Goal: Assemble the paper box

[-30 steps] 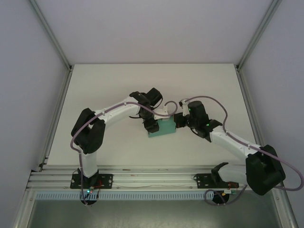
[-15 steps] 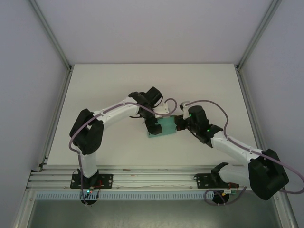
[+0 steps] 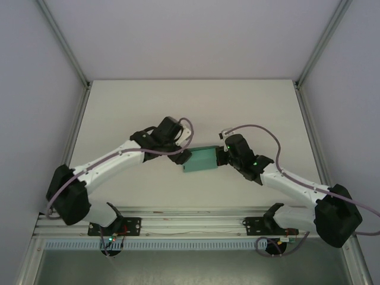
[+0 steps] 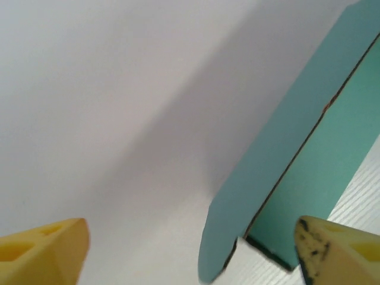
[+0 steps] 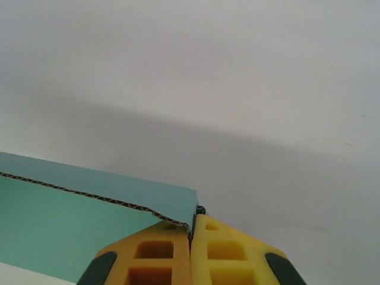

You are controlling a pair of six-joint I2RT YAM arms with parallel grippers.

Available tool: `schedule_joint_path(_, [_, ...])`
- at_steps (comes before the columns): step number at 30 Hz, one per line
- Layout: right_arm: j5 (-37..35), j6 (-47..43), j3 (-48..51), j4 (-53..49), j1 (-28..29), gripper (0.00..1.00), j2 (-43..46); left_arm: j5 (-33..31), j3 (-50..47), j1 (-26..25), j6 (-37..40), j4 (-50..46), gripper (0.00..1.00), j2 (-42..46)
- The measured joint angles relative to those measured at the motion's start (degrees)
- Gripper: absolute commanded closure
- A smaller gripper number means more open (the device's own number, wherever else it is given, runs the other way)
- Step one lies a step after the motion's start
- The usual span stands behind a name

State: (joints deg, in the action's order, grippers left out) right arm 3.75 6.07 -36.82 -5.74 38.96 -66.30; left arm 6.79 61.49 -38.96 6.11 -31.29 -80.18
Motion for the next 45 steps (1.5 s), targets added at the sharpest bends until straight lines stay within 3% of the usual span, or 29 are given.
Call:
schedule_joint_path(4, [-1.49,0.59,-0.59,-1.36,1.18,1.00,0.00,0.63,-7.48,-0.04,-4.59,2.73,0.36,5.77])
schedule_joint_path(6, [-1.90,0.61,-0.66,-1.57,1.57,1.00,0.00,1.05,-8.55,-0.04,-5.88,3.52,0.38,6.49])
schedule_joint_path(11, [-2.47,0.83,-0.90,-2.19,1.95,1.00,0.04,1.31,-8.41,-0.04,-6.56,6.75,0.43,6.29])
schedule_joint_path(19, [-2.49,0.83,-1.60,-3.54,2.27,1.00,0.04,1.99,-5.27,0.00,-6.67,7.23,0.72,1.38])
schedule_joint_path(24, [-2.51,0.83,-1.79,-3.98,2.29,1.00,0.02,2.82,-5.27,0.00,-6.78,7.32,0.81,0.92])
schedule_joint_path(30, [-2.51,0.83,-1.99,-4.20,2.56,1.00,0.02,2.84,-5.27,0.00,-8.07,7.37,1.00,0.76])
schedule_joint_path(35, [-3.19,1.09,-2.10,-4.59,3.06,1.00,0.02,2.82,-5.20,0.02,-12.68,7.89,1.00,0.52])
schedule_joint_path(45, [-8.74,3.74,-2.43,-5.49,6.43,1.00,-0.46,5.07,-2.27,0.76,-29.38,4.04,1.00,-0.85])
